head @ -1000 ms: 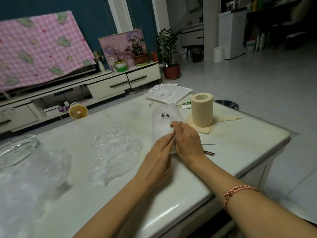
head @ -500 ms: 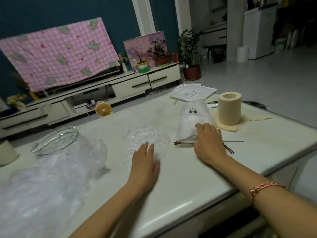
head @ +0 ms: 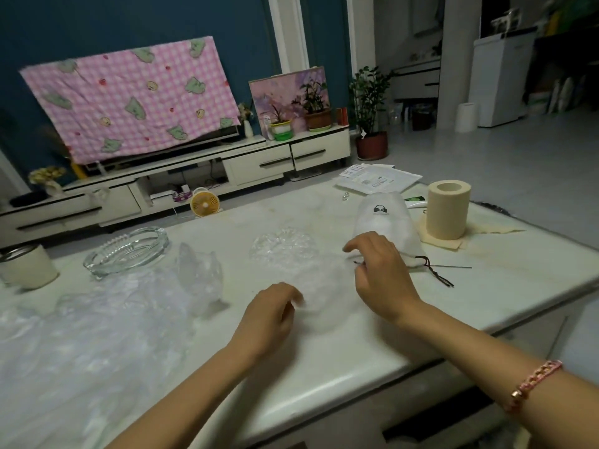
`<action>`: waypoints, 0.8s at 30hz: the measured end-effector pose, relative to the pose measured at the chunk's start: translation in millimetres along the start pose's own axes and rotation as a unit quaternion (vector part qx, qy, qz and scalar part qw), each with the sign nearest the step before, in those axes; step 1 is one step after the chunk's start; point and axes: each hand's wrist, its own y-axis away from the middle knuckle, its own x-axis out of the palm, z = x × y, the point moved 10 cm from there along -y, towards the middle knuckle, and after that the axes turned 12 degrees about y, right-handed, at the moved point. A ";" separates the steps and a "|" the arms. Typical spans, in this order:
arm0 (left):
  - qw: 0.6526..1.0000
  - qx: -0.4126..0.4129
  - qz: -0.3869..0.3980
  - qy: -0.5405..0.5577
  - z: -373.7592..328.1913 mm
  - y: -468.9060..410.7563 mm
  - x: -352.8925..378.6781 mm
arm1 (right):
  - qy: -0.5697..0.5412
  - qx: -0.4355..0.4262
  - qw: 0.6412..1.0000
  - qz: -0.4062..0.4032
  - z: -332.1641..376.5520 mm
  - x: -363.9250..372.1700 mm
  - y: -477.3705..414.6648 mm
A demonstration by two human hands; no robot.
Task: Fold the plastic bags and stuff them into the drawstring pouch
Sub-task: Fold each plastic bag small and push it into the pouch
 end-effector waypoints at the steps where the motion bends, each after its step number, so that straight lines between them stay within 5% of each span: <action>1: 1.000 0.003 0.023 0.009 -3.7 10.4 4.4 | -0.040 0.006 0.999 0.006 6.5 -3.2 2.0; 5: 0.998 -0.021 0.045 0.027 -4.3 51.9 14.7 | -0.105 -0.017 0.982 0.155 37.9 14.2 24.3; 9: 0.999 -0.019 0.030 0.041 -0.1 73.3 12.7 | 0.031 -0.111 0.918 0.380 61.2 68.7 72.6; 12: 1.000 -0.012 0.005 0.000 2.0 76.6 2.9 | 0.106 -0.139 0.879 0.443 56.6 87.4 90.8; 19: 0.992 -0.023 0.027 -0.118 -18.9 65.6 -8.6 | 0.095 -0.118 0.860 0.488 23.3 91.8 77.1; 24: 0.991 -0.073 -0.087 -0.075 -27.0 40.1 -35.1 | -0.035 0.028 0.960 0.276 18.3 56.0 33.2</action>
